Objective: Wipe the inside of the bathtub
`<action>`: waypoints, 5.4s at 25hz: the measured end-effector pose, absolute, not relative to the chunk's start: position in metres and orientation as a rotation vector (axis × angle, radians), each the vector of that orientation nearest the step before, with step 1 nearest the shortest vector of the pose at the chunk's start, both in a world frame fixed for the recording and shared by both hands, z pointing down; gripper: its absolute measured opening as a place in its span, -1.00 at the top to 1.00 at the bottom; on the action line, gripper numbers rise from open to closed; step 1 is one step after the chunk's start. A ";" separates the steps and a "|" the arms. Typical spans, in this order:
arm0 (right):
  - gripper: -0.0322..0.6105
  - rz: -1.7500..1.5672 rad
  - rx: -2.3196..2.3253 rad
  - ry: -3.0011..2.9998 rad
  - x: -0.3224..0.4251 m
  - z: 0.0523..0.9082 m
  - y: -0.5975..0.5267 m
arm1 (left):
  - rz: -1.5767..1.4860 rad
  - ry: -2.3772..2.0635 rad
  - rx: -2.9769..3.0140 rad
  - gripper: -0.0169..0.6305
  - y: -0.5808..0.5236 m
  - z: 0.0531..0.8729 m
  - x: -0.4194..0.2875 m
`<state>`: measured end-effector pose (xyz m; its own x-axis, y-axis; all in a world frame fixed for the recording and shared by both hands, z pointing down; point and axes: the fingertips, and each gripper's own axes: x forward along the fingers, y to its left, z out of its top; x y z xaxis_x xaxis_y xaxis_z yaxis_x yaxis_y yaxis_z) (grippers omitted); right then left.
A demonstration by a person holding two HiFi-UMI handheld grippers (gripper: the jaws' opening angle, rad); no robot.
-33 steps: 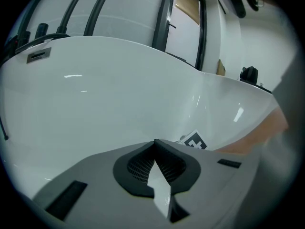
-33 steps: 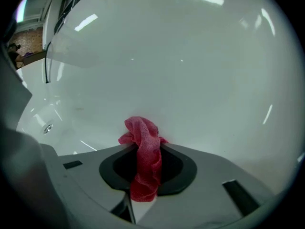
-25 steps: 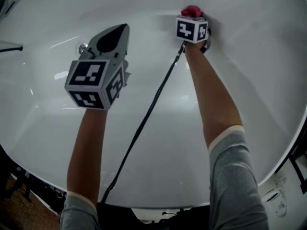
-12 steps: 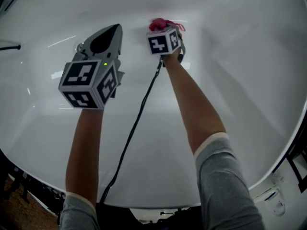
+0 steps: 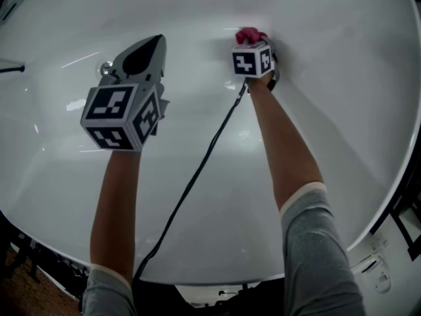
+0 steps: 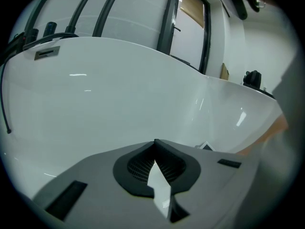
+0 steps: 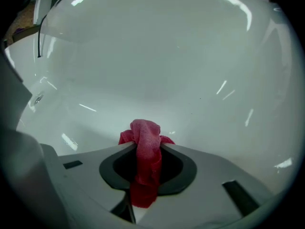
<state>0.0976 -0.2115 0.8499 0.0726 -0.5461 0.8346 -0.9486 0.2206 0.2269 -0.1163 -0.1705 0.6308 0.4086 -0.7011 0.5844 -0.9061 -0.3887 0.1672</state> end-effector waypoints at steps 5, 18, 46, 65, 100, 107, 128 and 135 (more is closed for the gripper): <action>0.63 0.584 1.422 -1.649 0.060 0.852 -0.187 | 0.581 -1.367 2.211 0.93 -0.170 0.630 -0.114; 0.63 0.523 1.259 -1.780 0.010 0.859 -0.166 | 0.605 -1.384 2.203 0.93 -0.170 0.628 -0.119; 0.63 0.721 1.556 -1.688 0.076 0.840 -0.261 | 0.605 -1.381 2.231 0.93 -0.164 0.626 -0.119; 0.64 0.686 1.678 -1.775 0.098 0.649 -0.306 | 0.570 -1.437 2.223 0.93 -0.158 0.511 -0.124; 0.62 0.422 1.602 -2.250 0.051 0.233 -0.153 | 0.521 -1.492 2.161 0.93 0.014 0.231 -0.204; 0.62 0.516 1.710 -2.297 0.044 0.118 -0.032 | 0.477 -1.478 2.233 0.93 0.058 0.153 -0.248; 0.61 0.498 1.650 -2.343 0.109 0.046 0.176 | 0.483 -1.567 2.244 0.93 0.201 0.051 -0.219; 0.61 0.482 1.575 -2.418 0.134 0.035 0.228 | 0.454 -1.715 2.201 0.93 0.262 0.018 -0.206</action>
